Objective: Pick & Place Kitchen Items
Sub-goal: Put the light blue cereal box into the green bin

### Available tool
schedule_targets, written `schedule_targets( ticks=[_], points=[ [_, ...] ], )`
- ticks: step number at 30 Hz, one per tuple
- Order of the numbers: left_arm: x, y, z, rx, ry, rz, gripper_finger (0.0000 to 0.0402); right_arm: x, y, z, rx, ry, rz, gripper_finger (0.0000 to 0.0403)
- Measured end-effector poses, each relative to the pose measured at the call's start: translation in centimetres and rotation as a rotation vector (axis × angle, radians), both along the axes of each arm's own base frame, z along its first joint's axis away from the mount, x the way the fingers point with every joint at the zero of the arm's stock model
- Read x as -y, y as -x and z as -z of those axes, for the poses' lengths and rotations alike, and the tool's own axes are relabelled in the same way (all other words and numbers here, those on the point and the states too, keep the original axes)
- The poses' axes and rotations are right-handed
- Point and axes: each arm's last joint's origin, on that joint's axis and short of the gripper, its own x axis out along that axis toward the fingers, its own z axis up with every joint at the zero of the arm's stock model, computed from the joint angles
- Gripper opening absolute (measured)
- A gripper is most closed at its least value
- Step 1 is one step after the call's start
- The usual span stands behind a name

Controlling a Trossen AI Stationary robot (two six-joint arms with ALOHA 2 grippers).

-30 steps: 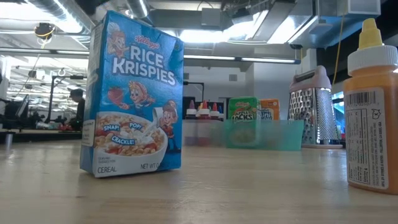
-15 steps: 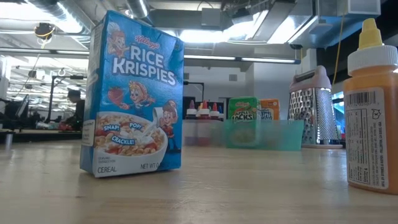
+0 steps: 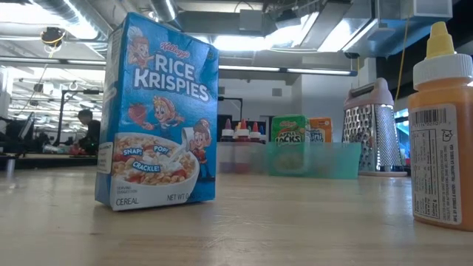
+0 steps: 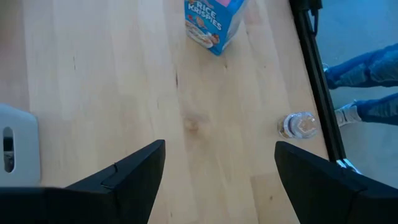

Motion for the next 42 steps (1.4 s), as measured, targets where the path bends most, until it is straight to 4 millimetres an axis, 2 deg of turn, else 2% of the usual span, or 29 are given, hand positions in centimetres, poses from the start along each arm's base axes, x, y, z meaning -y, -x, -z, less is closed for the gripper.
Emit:
schedule_targets(
  ticks=[9,16,27,32,37,42],
  points=[
    [0.8,0.7,-0.1,0.028,-0.018,0.018,0.0298,0.0,-0.4,-0.8,0.081,-0.040,0.009,0.0240],
    [0.8,0.7,-0.1,0.081,-0.040,-0.091,0.0297,0.7,-0.7,-0.7,0.066,-0.044,0.076,0.0240],
    [0.8,0.7,-0.2,0.094,-0.035,-0.137,0.0297,1.0,-0.9,-1.1,0.148,0.073,0.073,0.0246],
    [0.5,0.8,-0.1,0.101,-0.072,-0.160,0.0299,1.5,-1.0,-0.8,0.114,0.072,0.134,0.0279],
    [0.4,0.9,0.0,0.101,-0.086,-0.187,0.0297,2.1,-1.1,-0.2,0.018,-0.034,0.200,0.0334],
    [0.3,0.9,0.0,0.110,-0.087,-0.207,0.0299,3.5,-1.3,0.6,-0.093,-0.062,0.177,0.0367]
  ],
)
